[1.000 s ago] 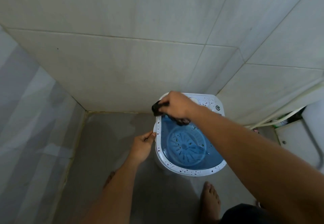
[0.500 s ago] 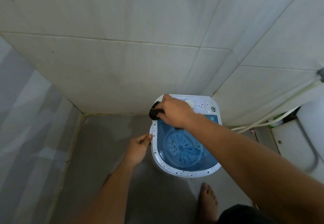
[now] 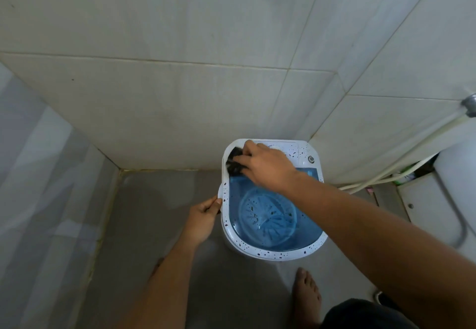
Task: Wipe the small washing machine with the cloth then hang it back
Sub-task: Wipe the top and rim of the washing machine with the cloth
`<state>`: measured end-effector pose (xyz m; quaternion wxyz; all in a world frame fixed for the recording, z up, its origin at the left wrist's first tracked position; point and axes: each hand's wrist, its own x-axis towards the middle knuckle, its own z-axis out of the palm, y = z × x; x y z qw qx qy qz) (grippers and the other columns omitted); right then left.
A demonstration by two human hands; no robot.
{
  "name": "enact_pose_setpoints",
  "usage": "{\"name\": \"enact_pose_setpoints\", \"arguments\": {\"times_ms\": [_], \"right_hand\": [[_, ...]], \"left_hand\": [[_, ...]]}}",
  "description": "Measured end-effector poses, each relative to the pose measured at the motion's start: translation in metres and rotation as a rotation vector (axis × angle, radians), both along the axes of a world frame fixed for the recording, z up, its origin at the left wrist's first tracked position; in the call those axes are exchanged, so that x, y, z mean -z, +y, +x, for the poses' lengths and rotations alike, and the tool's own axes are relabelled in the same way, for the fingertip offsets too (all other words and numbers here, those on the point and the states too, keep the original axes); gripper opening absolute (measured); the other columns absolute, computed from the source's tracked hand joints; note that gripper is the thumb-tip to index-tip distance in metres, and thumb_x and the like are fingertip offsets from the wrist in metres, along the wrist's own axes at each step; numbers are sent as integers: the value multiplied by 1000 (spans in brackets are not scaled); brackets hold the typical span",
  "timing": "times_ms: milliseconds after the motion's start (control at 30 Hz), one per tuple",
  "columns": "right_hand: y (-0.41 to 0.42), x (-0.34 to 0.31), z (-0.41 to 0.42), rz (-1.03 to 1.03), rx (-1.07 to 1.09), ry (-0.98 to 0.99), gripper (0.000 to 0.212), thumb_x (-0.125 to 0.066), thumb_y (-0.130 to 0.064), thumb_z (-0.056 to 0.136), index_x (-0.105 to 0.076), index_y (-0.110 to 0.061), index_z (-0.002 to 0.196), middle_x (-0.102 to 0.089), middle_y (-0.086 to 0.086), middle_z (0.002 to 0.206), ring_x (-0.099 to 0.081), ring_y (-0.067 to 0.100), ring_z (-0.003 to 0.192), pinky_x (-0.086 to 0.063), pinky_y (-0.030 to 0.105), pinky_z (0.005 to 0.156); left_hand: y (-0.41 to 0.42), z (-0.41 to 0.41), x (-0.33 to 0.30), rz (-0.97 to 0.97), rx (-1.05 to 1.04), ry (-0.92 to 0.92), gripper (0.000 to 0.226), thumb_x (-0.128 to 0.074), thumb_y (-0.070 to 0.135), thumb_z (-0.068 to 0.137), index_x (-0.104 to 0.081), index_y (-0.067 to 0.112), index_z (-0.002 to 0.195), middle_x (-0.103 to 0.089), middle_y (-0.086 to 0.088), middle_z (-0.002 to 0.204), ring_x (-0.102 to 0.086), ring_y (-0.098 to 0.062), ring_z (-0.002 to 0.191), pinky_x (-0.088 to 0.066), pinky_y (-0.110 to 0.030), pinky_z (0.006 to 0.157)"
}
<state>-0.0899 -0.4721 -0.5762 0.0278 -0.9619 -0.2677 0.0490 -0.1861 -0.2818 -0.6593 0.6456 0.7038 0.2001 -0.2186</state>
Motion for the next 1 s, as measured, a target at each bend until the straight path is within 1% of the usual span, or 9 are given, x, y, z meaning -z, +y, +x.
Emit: {"name": "enact_pose_setpoints", "arguments": {"times_ms": [67, 133, 233, 367, 533, 633, 700, 800, 1000], "right_hand": [[-12, -6, 22, -36, 171, -52, 36, -53, -33, 102, -60, -22, 135, -51, 9, 122, -57, 29, 102, -55, 43, 76], [-14, -7, 36, -14, 360, -67, 32, -51, -32, 104, -63, -15, 128, -51, 11, 120, -58, 31, 96, -48, 38, 67], [-1, 0, 27, -3, 452, -57, 28, -52, -28, 104, -64, -9, 121, -49, 13, 121, -57, 32, 94, -41, 37, 63], [7, 7, -11, 74, 445, -70, 29, -55, -28, 102, -62, -12, 126, -48, 13, 121, -58, 31, 96, -55, 42, 66], [11, 16, -52, 4, 330, -58, 28, -63, -24, 97, -64, -14, 124, -52, 11, 116, -60, 28, 96, -52, 38, 57], [6, 12, -26, -35, 322, -88, 26, -62, -22, 97, -64, -14, 122, -51, 11, 116, -59, 28, 92, -48, 37, 55], [4, 6, 2, -4, 400, -102, 28, -58, -25, 101, -61, -12, 125, -50, 13, 119, -59, 31, 94, -51, 40, 61], [9, 8, 28, 49, 561, -108, 28, -54, -25, 103, -60, -11, 127, -47, 14, 123, -57, 32, 97, -47, 39, 61], [11, 25, -9, 105, 518, -117, 40, -60, -21, 100, -55, -17, 139, -48, 13, 124, -56, 30, 100, -59, 45, 68]], "left_hand": [[-1, 0, 0, 4, 9, -7, 24, -53, 24, 102, -69, 33, 116, -76, 26, 84, -67, 17, 81, -47, -18, 80], [-1, 0, -2, -8, 0, -8, 25, -53, 23, 102, -69, 30, 119, -75, 25, 84, -67, 17, 79, -47, -14, 78], [-1, 0, -4, -15, -7, -3, 27, -54, 21, 101, -69, 24, 123, -74, 27, 82, -66, 17, 77, -44, -11, 73], [1, 0, -6, -27, 3, 7, 29, -54, 24, 101, -67, 24, 126, -74, 20, 96, -65, 18, 78, -44, -14, 77], [2, 1, -5, -39, 3, 21, 22, -55, 23, 101, -71, 28, 116, -76, 25, 83, -67, 15, 78, -46, -18, 83], [3, 3, -5, -33, 10, 22, 23, -56, 24, 100, -71, 29, 116, -75, 26, 84, -66, 12, 86, -43, -27, 93], [3, 2, -4, -23, 2, 14, 24, -57, 24, 100, -71, 29, 119, -75, 26, 84, -64, 11, 90, -44, -29, 95], [2, 2, -3, -30, -7, 30, 25, -57, 25, 100, -70, 28, 121, -75, 23, 91, -64, 7, 95, -43, -31, 97], [5, 5, -2, -34, 30, 30, 27, -57, 26, 100, -70, 26, 123, -76, 9, 107, -66, -6, 107, -41, -34, 101]]}}
